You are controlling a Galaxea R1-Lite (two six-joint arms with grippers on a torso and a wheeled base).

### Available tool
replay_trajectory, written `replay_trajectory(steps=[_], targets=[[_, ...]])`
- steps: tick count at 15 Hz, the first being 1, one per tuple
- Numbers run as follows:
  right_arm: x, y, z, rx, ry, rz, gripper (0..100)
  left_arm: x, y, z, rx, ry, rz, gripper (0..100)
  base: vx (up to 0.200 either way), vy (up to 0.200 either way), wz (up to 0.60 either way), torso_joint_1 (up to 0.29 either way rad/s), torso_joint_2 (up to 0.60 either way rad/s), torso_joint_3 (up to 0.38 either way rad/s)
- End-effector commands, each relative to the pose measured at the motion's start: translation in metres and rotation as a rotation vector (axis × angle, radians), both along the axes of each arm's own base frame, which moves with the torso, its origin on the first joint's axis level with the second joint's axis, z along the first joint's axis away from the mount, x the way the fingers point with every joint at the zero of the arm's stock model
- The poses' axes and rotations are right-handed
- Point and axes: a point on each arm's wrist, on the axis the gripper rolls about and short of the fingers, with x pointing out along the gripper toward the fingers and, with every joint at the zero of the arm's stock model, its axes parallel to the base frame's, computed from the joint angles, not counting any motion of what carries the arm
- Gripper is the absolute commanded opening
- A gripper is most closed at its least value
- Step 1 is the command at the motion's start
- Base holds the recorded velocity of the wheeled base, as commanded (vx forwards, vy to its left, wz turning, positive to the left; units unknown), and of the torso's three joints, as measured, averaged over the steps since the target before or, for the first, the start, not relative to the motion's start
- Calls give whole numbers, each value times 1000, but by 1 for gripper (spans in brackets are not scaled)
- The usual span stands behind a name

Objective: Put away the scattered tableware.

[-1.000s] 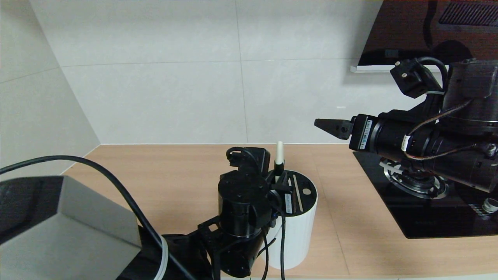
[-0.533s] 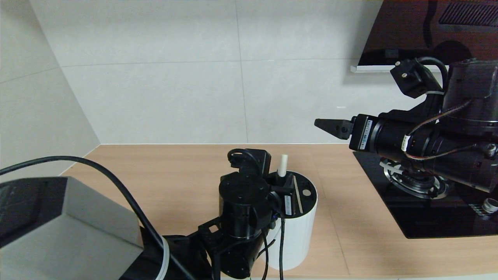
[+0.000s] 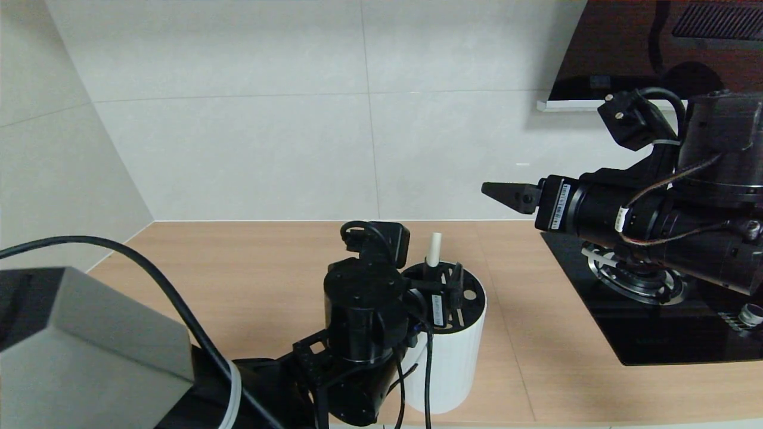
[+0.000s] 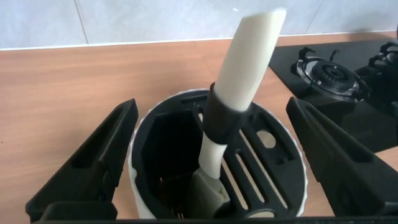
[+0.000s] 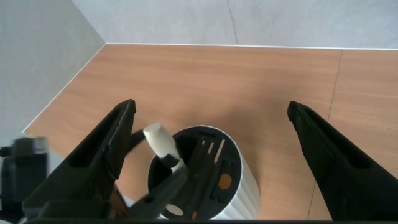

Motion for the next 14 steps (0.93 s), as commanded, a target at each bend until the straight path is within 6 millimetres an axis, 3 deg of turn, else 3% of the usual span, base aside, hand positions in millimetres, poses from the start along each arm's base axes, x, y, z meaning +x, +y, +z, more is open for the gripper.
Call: replay_trajectory(steps=[1,5,6,7,11,13,14], targets=[[1,1,-3,-6,8,1,100,-6,20,30,-32,-33,17,100,0,0,0,0,0,0],[-4,-3,-2,-41,-11,-9,100,-43,79,92,-51,-42,-14,100,0,0,0,0,0,0],[-5,-4,-3,-52,-14,-9,100,-46,84,96,-56,-46,-14,100,0,0,0,0,0,0],[-17,-14,-6,-98,-20,-22,100,-63,116,116,-76,-65,9,100,0,0,0,0,0,0],[-35,-38,-12,-105,-19,-110,100,-96,181,135,-80,-78,130,100,0,0,0,0,0,0],[-53,-52,-11,-97,-37,-152,100,-116,204,130,-59,-57,175,100,0,0,0,0,0,0],[-76,-70,-7,-64,-74,-169,100,-140,226,121,-31,-33,213,100,0,0,0,0,0,0]])
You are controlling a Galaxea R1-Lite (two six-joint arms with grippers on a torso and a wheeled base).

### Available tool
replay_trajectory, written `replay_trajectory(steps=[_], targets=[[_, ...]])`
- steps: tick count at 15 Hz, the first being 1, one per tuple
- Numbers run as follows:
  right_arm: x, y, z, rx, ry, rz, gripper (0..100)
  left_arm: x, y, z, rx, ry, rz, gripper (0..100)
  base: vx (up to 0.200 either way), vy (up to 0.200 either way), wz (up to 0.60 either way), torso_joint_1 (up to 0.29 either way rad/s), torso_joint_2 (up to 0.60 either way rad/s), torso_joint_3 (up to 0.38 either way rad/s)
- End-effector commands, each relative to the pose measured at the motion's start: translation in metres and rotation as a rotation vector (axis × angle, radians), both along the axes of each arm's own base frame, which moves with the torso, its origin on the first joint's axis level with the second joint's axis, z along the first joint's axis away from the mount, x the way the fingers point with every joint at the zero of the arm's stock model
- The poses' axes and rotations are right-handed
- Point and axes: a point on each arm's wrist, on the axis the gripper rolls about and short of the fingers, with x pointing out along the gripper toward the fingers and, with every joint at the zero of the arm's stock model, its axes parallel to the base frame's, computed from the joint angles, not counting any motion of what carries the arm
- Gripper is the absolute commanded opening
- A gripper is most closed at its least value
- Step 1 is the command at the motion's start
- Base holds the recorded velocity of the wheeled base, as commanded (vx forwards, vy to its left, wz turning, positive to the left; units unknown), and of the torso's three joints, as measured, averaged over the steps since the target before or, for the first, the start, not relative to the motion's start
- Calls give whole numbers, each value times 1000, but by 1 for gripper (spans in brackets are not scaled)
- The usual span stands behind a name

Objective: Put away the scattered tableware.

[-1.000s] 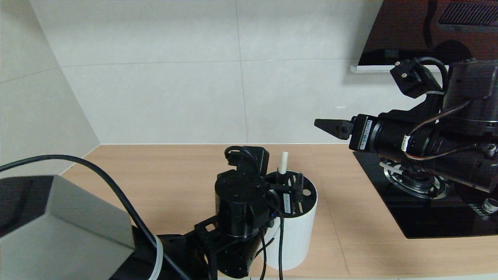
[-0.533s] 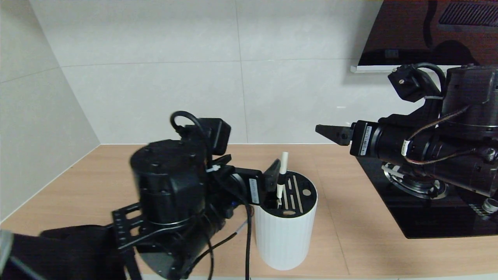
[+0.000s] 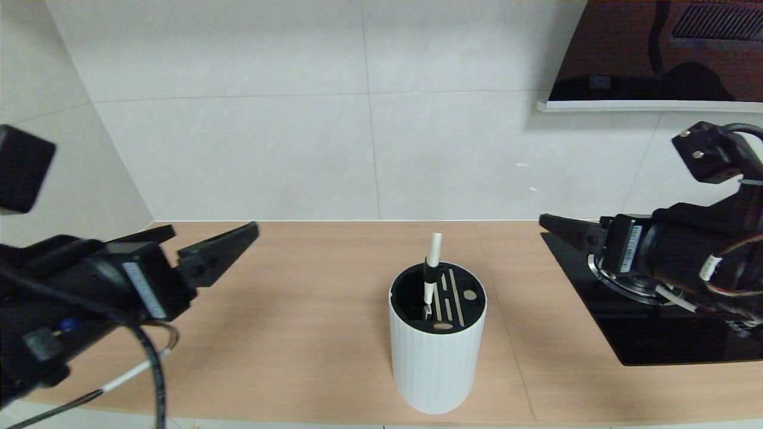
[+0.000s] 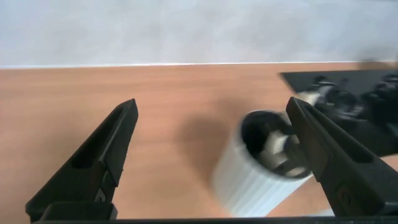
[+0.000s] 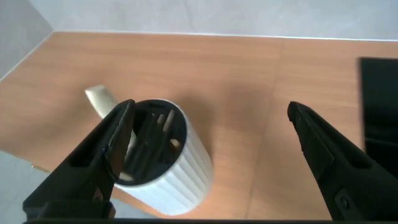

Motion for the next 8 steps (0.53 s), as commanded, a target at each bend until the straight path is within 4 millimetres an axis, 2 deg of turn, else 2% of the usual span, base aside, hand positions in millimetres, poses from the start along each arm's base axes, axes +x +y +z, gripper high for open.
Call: replay_trajectory(steps=[1,2,3,4,5,6,7,8], targets=[[-43,-36,6,50,-75,-49,100,-56,53,-5,-18,-34,86,100,0,0,0,0,0,0],[-52,-47,1,53,-81,-77,100,-69,62,-12,-9,-27,86,100,0,0,0,0,0,0],[-67,-64,-10,51,-88,-129,100,-91,75,-22,15,-49,84,100,0,0,0,0,0,0],[-83,-79,-12,66,-128,-176,100,-109,84,-26,39,-89,90,100,0,0,0,0,0,0],[-91,-85,-12,77,-153,-199,100,-116,87,-26,49,-112,90,100,0,0,0,0,0,0],[-119,-100,-8,86,-256,-229,100,-133,93,-30,56,-163,129,100,0,0,0,0,0,0],[-124,-102,-8,81,-271,-234,100,-136,93,-31,57,-169,137,100,0,0,0,0,0,0],[-151,-115,-15,19,-347,-302,100,-151,97,-37,51,-211,184,100,0,0,0,0,0,0]])
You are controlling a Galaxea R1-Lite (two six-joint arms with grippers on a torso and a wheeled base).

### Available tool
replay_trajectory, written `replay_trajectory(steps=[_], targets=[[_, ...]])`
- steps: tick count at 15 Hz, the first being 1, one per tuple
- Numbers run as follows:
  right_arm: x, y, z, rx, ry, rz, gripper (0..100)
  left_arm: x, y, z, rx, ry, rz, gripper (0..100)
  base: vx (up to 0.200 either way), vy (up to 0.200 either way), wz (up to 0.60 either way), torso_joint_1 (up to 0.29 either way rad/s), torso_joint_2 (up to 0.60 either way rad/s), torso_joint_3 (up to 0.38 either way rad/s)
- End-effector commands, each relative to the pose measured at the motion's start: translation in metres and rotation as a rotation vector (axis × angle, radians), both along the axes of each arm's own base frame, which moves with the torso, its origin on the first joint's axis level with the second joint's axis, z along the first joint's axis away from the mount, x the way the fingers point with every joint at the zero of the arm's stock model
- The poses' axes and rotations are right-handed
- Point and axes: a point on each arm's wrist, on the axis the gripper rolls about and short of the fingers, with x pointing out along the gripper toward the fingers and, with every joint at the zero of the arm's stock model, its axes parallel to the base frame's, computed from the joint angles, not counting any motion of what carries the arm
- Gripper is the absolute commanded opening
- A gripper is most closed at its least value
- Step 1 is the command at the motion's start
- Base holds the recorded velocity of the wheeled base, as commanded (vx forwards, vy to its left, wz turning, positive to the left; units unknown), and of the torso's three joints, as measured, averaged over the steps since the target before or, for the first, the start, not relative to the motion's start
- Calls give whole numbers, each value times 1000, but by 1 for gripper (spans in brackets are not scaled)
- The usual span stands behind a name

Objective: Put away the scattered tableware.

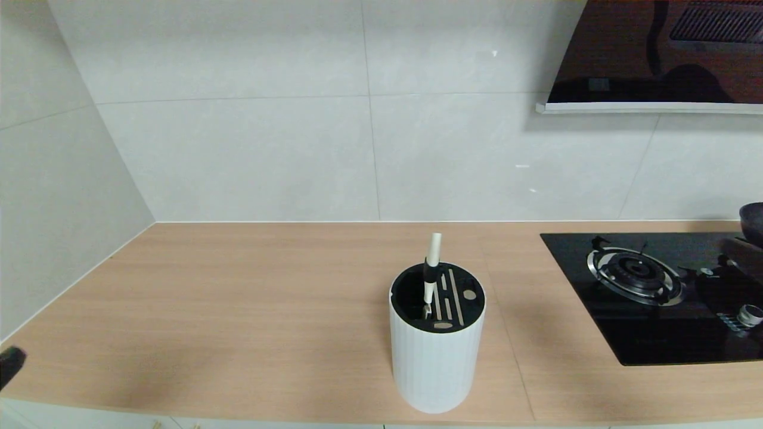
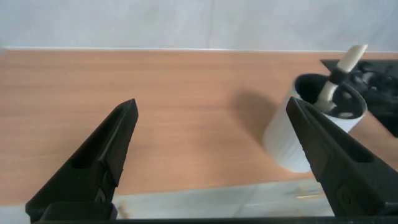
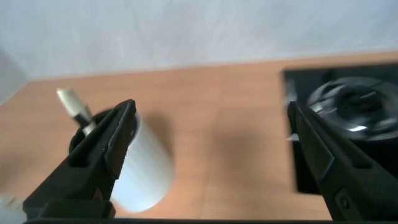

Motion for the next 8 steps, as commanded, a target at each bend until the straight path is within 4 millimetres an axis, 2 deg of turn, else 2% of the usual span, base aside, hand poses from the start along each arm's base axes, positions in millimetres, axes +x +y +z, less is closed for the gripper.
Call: replay_trajectory(steps=[1,2,4,6,8], targets=[[-68,-32,-11,-66,-205,-188,100,-45,11,-14,-11,-152,93,100,0,0,0,0,0,0],[-75,-34,-13,-80,-226,-225,100,-50,12,-16,-1,-169,105,100,0,0,0,0,0,0],[-113,-39,-28,-126,-295,-318,100,-75,14,-29,56,-226,161,100,0,0,0,0,0,0],[-135,-41,-42,-171,-328,-344,100,-79,14,-32,61,-228,209,100,0,0,0,0,0,0],[-142,-39,-49,-182,-331,-404,100,-81,13,-29,59,-238,254,100,0,0,0,0,0,0]])
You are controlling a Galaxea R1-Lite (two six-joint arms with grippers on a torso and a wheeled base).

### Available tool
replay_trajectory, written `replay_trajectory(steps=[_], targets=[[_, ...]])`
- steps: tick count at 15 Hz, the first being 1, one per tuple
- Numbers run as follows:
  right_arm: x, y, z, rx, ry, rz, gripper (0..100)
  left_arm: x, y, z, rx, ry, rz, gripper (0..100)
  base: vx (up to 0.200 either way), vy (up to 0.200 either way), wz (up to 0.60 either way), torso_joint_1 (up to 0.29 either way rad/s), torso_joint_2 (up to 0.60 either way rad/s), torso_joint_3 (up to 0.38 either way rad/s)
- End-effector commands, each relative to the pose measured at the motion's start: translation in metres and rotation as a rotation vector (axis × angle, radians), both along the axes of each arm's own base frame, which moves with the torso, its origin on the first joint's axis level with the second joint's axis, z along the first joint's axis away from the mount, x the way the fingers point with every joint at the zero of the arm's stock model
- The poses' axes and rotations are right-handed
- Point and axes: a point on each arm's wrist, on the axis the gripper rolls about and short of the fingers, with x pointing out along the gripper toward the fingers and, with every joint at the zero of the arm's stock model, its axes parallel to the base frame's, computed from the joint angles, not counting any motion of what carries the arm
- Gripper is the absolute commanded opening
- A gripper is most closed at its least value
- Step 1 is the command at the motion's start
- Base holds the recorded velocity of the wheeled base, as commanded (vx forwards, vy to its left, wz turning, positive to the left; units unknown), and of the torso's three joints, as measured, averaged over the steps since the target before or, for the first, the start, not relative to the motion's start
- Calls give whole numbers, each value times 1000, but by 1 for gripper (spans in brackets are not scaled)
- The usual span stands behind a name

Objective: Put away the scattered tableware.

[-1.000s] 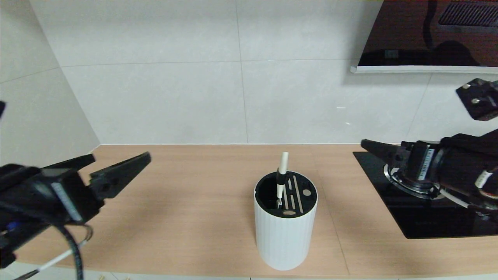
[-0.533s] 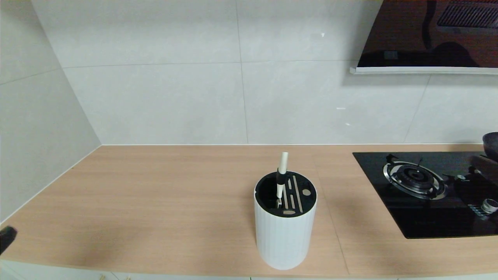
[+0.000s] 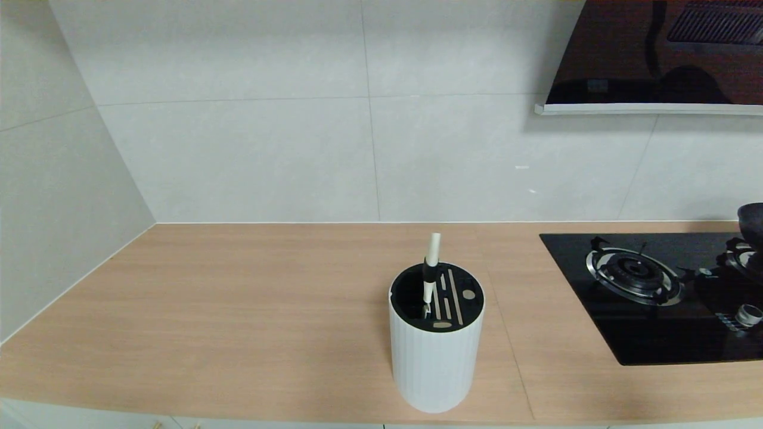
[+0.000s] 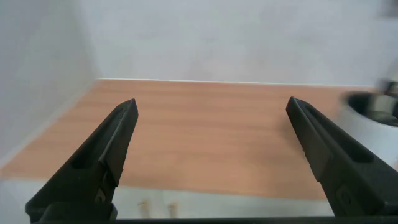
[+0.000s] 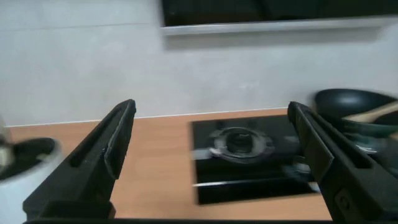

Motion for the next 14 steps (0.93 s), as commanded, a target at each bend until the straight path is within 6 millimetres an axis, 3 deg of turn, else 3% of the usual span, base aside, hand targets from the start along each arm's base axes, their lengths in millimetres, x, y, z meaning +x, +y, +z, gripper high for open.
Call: replay_trajectory(steps=[1,3,5,7,8,9,12,14], targets=[[-29,2,-17,-10,-109,-91,100,-8,-3,-2,-4,-34,61,100,0,0,0,0,0,0],[-29,4,-35,-23,-84,-109,100,-11,-9,-22,4,-29,102,100,0,0,0,0,0,0],[-17,4,-54,-25,-11,-103,100,1,-10,-44,1,26,94,100,0,0,0,0,0,0],[1,6,-92,-38,130,-25,100,17,-11,-65,7,45,75,100,0,0,0,0,0,0],[1,6,-92,-38,130,-25,100,17,-11,-65,7,45,75,100,0,0,0,0,0,0],[9,8,-114,-32,201,65,100,32,-12,-88,24,28,2,100,0,0,0,0,0,0],[9,9,-121,8,268,139,100,39,-14,-113,29,151,-63,100,0,0,0,0,0,0],[10,9,-120,5,259,140,100,39,-14,-117,31,182,-89,100,0,0,0,0,0,0]])
